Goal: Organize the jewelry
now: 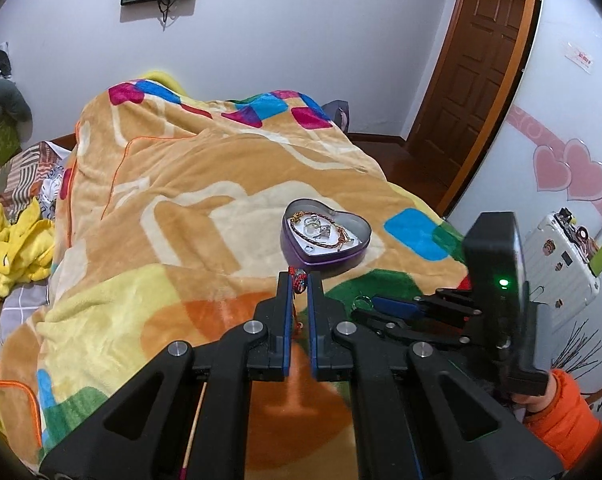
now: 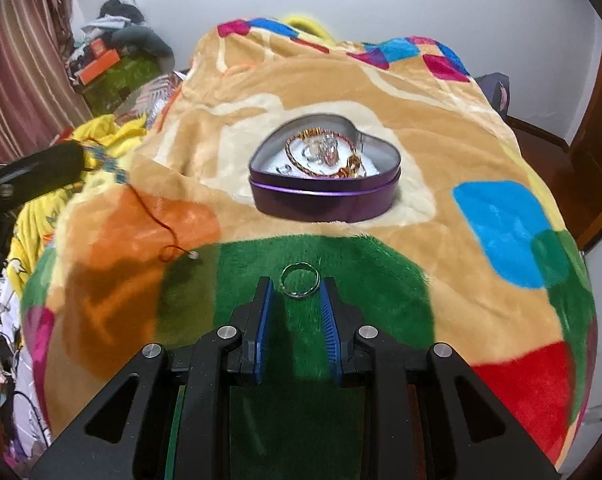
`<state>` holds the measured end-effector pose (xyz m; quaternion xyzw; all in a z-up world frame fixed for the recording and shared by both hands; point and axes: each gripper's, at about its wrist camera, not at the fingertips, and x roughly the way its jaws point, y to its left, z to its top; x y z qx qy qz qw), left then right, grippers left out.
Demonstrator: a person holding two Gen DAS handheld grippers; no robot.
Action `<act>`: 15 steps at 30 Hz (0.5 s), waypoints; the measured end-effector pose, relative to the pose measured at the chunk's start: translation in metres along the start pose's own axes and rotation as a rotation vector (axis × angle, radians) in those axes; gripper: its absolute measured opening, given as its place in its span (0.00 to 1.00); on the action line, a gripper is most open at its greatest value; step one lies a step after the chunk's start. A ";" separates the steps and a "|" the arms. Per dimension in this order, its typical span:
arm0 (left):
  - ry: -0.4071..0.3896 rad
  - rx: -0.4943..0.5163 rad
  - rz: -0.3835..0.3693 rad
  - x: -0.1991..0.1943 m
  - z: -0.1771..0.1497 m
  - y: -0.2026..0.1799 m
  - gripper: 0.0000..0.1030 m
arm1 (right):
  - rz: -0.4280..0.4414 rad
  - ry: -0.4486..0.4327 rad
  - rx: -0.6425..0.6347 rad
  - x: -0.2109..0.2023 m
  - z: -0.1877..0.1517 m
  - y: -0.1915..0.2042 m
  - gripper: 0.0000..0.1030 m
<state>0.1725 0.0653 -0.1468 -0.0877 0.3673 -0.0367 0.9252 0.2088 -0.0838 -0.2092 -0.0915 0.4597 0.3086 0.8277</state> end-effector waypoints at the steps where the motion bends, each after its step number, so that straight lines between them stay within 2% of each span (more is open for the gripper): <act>1: -0.001 0.001 0.000 0.000 0.000 0.000 0.05 | 0.008 -0.001 0.010 0.002 0.000 -0.002 0.21; 15: -0.035 0.010 -0.017 -0.008 0.011 -0.009 0.05 | 0.001 -0.099 0.011 -0.033 0.001 -0.003 0.19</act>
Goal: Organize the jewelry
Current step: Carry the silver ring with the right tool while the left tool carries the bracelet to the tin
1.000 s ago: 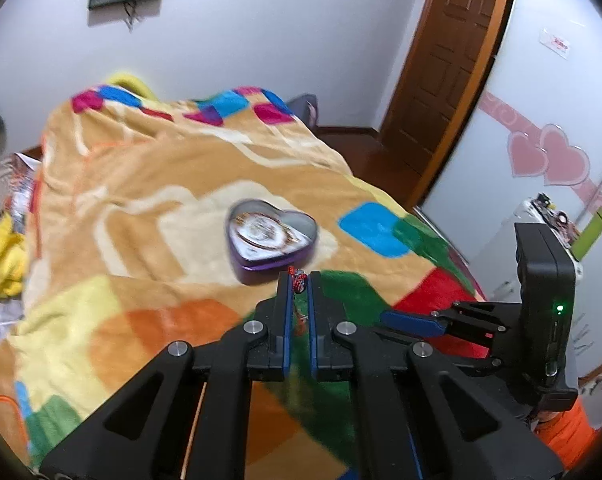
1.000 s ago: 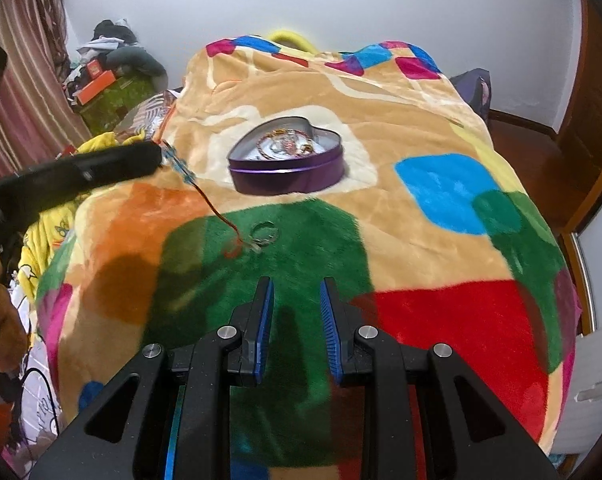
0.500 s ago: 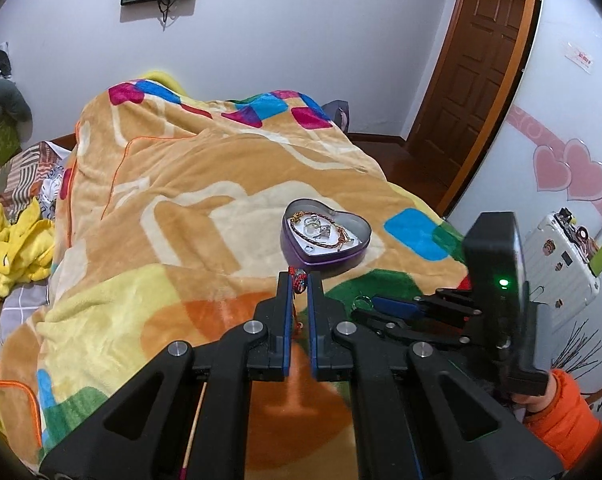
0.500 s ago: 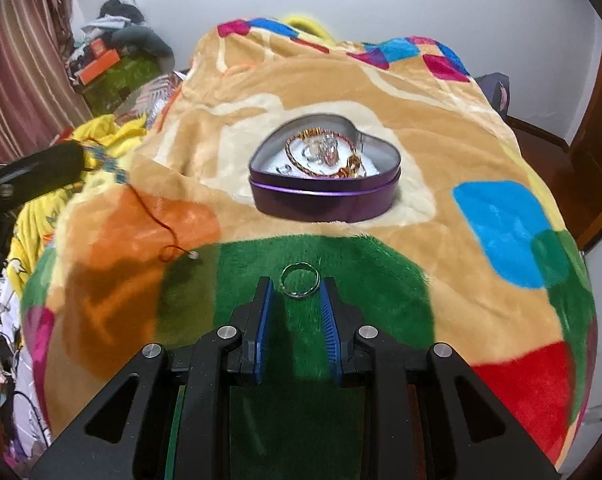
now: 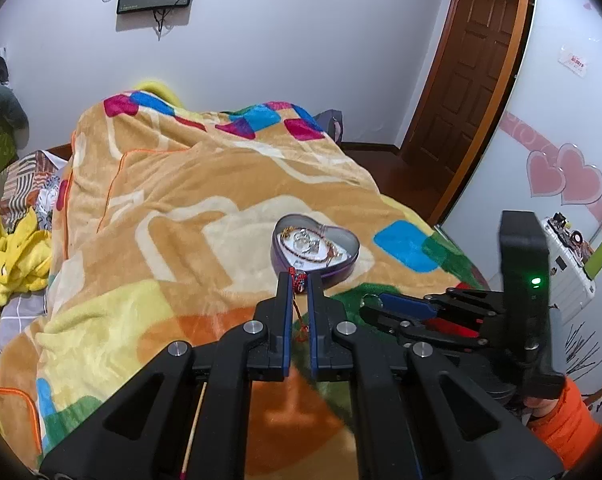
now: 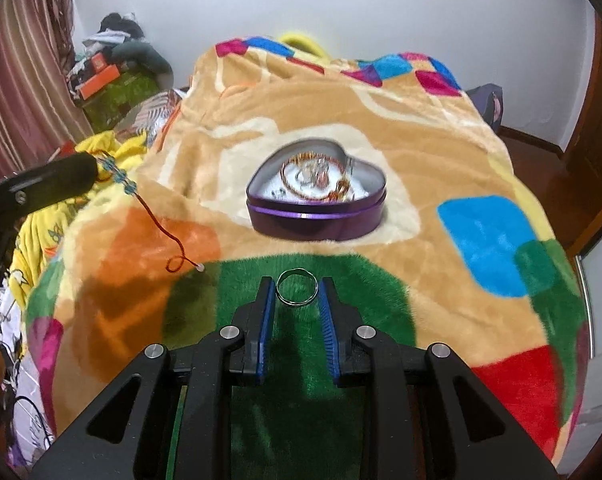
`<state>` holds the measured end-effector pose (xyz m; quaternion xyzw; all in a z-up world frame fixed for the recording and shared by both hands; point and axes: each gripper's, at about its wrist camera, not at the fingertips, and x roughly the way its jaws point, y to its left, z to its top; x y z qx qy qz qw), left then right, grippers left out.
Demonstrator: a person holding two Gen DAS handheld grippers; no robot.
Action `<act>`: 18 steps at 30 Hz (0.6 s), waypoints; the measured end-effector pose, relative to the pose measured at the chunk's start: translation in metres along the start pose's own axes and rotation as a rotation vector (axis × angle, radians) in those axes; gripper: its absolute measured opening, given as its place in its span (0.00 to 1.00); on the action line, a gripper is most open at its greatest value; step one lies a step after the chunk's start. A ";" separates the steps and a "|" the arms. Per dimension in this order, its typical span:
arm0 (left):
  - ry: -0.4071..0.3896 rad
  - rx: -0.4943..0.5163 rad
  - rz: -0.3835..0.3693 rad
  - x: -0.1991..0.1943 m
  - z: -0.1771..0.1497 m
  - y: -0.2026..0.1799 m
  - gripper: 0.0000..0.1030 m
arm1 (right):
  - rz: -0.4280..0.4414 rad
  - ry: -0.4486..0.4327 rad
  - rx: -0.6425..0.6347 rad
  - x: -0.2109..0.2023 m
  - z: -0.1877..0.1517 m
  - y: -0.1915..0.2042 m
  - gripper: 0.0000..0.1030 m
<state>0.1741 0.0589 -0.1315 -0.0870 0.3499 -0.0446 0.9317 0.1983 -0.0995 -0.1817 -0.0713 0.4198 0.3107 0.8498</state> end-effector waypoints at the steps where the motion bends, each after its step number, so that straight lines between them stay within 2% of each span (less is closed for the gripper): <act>1: -0.005 0.002 0.000 -0.001 0.002 -0.001 0.05 | 0.000 -0.010 0.002 -0.004 0.001 -0.001 0.19; 8: -0.049 0.011 0.000 -0.008 0.017 -0.006 0.05 | -0.013 -0.090 0.009 -0.030 0.013 -0.003 0.19; 18: -0.101 0.020 -0.008 -0.008 0.039 -0.012 0.05 | -0.013 -0.179 0.019 -0.046 0.031 -0.008 0.19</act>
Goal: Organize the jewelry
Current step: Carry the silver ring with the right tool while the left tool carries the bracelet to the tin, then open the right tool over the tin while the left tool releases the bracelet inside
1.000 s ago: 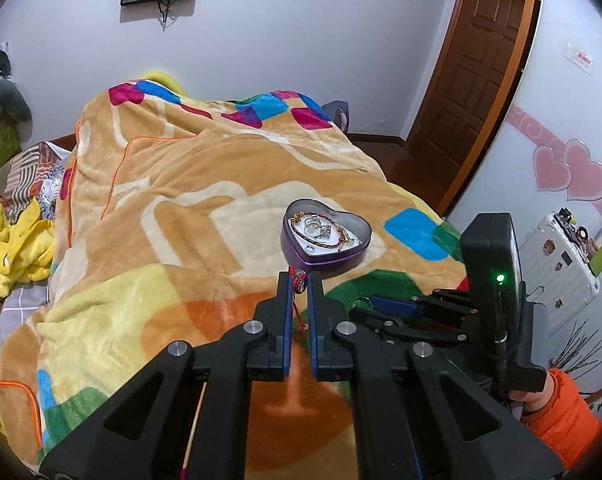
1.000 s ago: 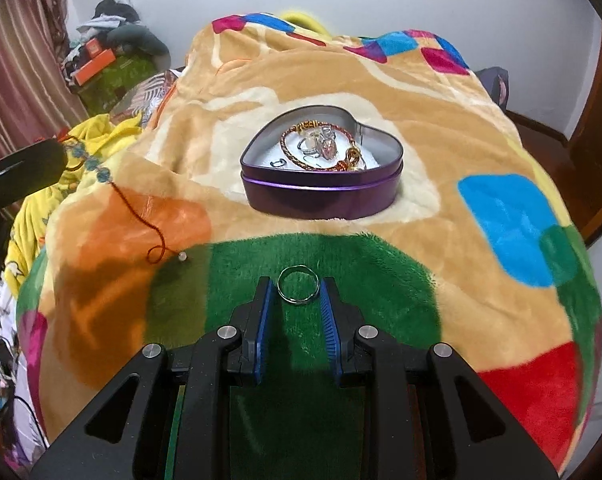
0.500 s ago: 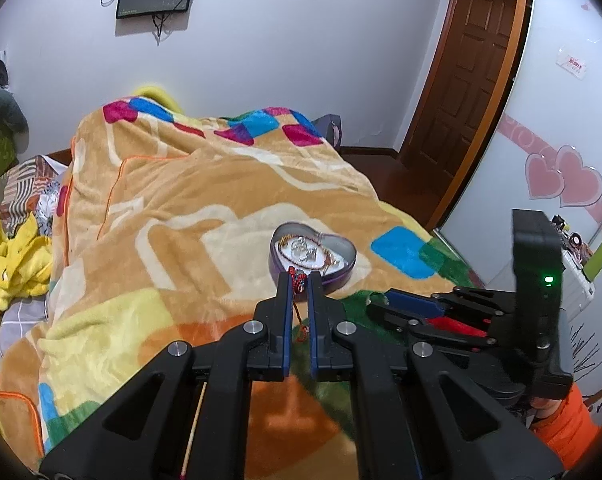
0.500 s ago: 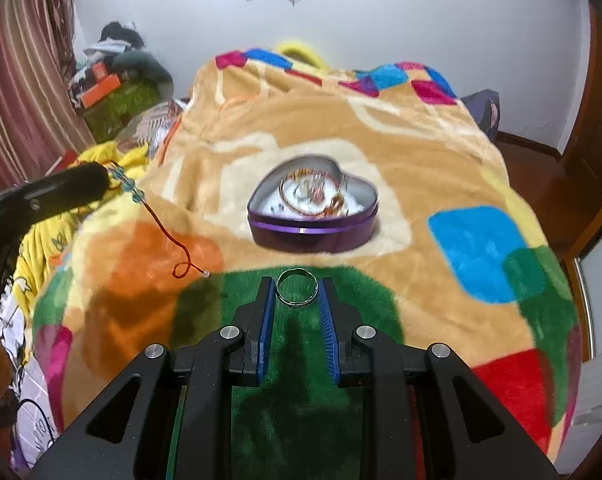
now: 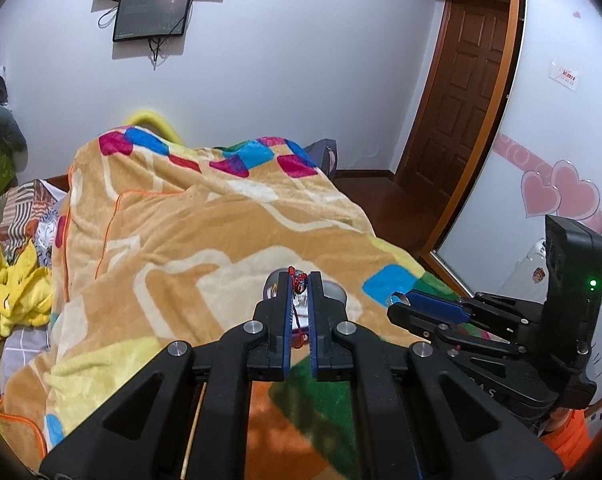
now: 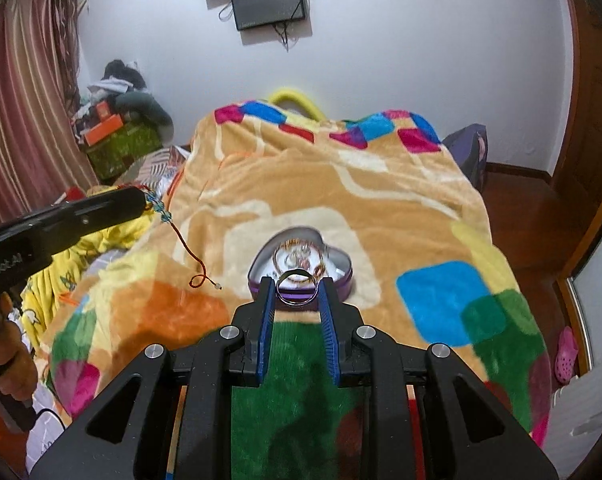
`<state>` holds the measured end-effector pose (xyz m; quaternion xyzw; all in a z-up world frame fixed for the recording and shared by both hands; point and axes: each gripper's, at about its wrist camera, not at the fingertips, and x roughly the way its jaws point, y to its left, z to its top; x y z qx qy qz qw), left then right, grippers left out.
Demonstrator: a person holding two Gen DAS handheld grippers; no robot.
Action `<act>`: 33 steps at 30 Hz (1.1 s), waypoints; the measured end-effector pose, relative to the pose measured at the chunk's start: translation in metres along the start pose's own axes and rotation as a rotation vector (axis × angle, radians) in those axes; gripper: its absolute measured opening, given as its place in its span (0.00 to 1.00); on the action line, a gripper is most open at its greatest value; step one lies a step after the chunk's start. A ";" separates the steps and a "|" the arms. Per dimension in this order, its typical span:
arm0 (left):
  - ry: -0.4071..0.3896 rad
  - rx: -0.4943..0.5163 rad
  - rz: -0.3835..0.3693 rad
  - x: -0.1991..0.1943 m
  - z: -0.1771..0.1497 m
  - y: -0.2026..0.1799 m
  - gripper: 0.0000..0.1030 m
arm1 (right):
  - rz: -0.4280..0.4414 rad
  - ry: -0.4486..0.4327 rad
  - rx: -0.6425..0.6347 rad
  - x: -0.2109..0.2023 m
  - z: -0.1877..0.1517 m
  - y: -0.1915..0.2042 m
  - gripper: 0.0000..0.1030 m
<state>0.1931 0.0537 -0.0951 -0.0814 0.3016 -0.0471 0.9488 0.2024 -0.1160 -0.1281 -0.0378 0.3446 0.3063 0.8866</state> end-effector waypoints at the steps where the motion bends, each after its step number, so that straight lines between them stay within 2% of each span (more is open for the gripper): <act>1: -0.003 0.001 0.000 0.001 0.001 0.000 0.05 | 0.000 -0.006 0.002 0.000 0.001 -0.001 0.19; 7: -0.018 0.010 -0.004 0.009 0.011 -0.003 0.05 | 0.005 -0.028 0.012 0.003 0.008 -0.005 0.19; 16: 0.005 0.017 -0.018 0.035 0.015 -0.007 0.05 | 0.004 -0.024 0.025 0.020 0.015 -0.013 0.19; 26: 0.082 0.023 -0.007 0.082 0.009 -0.002 0.05 | 0.015 0.043 0.020 0.053 0.013 -0.019 0.19; 33: 0.163 -0.033 -0.055 0.110 -0.001 0.012 0.05 | 0.026 0.097 0.008 0.071 0.010 -0.023 0.19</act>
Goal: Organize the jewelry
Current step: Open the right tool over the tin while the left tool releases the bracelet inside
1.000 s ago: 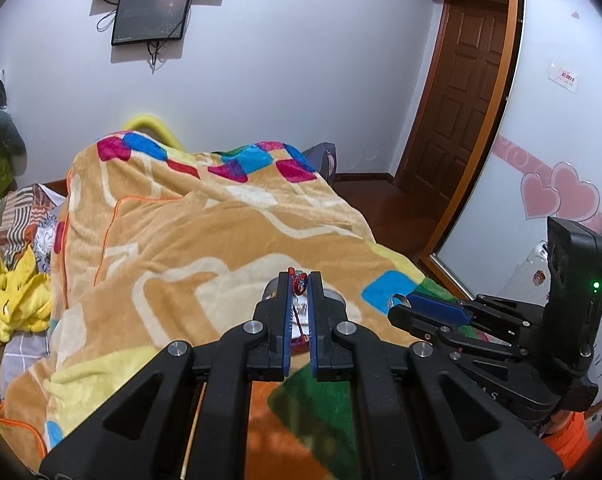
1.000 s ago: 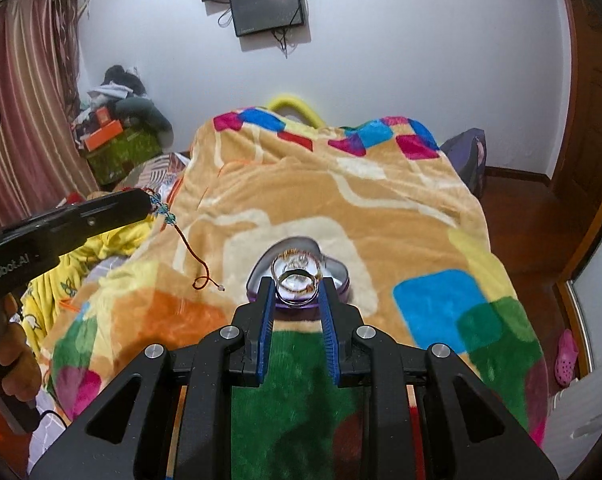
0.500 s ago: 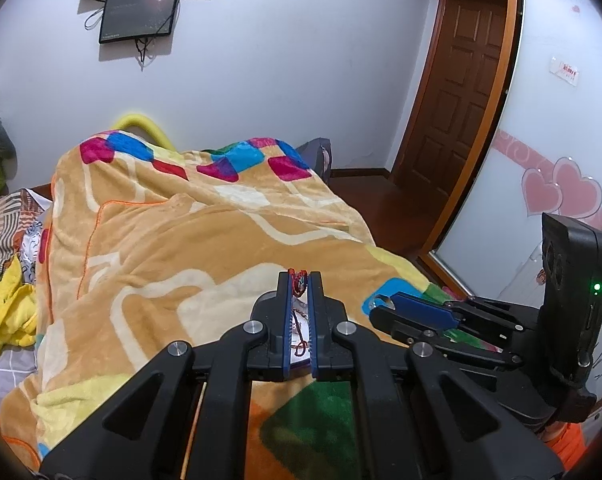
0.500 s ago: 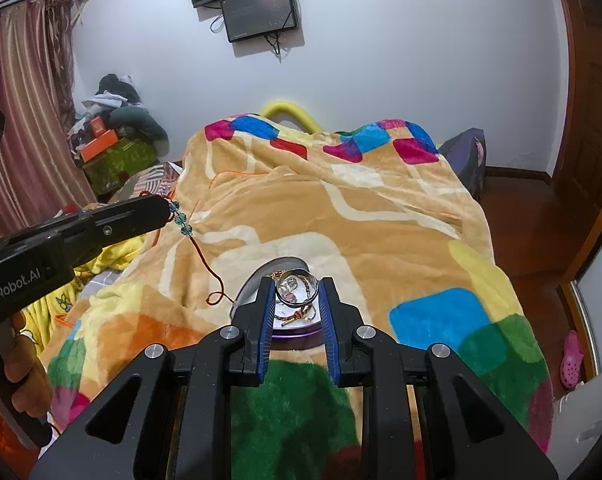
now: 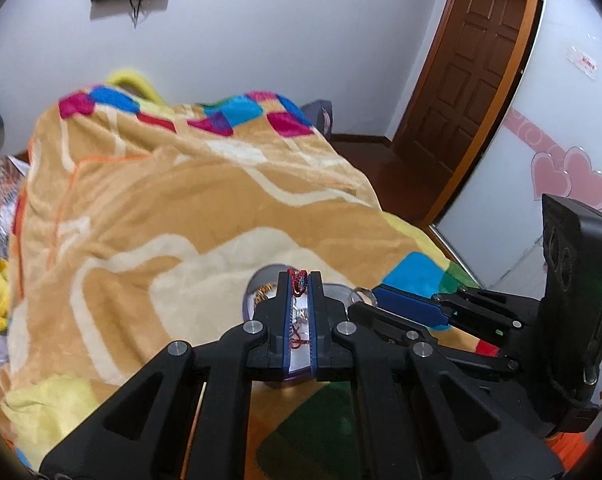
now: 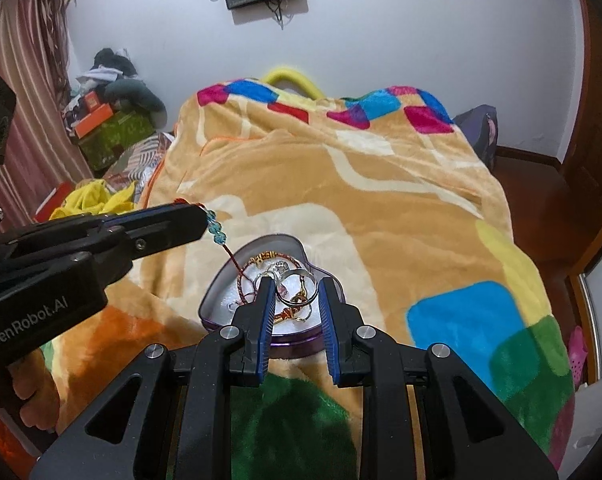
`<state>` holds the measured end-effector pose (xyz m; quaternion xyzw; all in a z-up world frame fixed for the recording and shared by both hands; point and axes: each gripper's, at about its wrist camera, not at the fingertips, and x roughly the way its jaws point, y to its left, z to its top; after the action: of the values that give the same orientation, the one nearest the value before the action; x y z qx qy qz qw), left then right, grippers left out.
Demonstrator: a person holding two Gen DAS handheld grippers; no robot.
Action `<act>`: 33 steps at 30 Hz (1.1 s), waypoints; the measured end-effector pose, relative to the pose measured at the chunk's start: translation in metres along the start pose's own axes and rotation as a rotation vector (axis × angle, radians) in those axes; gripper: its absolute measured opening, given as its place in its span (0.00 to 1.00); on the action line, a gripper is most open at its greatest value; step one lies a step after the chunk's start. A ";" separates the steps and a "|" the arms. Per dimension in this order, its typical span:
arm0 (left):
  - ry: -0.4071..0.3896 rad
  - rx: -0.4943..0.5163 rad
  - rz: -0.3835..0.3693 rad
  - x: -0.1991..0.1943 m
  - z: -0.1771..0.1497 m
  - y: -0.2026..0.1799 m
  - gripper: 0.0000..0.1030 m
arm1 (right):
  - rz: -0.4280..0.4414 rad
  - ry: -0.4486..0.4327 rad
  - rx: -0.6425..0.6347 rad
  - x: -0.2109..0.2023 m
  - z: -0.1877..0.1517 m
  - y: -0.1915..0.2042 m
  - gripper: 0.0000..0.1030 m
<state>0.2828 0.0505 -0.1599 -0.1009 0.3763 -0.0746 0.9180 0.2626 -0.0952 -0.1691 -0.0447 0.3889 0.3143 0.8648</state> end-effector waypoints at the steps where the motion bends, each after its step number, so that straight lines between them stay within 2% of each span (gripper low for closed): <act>1: 0.007 -0.005 -0.004 0.002 -0.001 0.001 0.05 | 0.000 0.005 -0.003 0.002 0.000 -0.001 0.19; 11: 0.073 -0.037 -0.059 0.020 -0.005 0.010 0.05 | 0.006 0.046 -0.048 0.014 0.002 0.000 0.19; 16: 0.069 -0.037 -0.050 0.016 -0.005 0.011 0.05 | 0.008 0.069 -0.071 0.019 0.001 0.004 0.19; 23: 0.049 -0.003 0.007 0.002 -0.006 0.008 0.07 | -0.009 0.101 -0.081 0.021 0.001 0.007 0.21; 27: 0.026 0.011 0.023 -0.012 -0.006 0.004 0.08 | -0.018 0.081 -0.067 0.009 0.005 0.008 0.21; 33: -0.048 0.039 0.047 -0.052 -0.002 -0.011 0.18 | -0.029 -0.005 -0.048 -0.030 0.013 0.011 0.22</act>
<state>0.2443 0.0509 -0.1239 -0.0757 0.3547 -0.0578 0.9301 0.2498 -0.0972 -0.1372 -0.0704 0.3783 0.3113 0.8689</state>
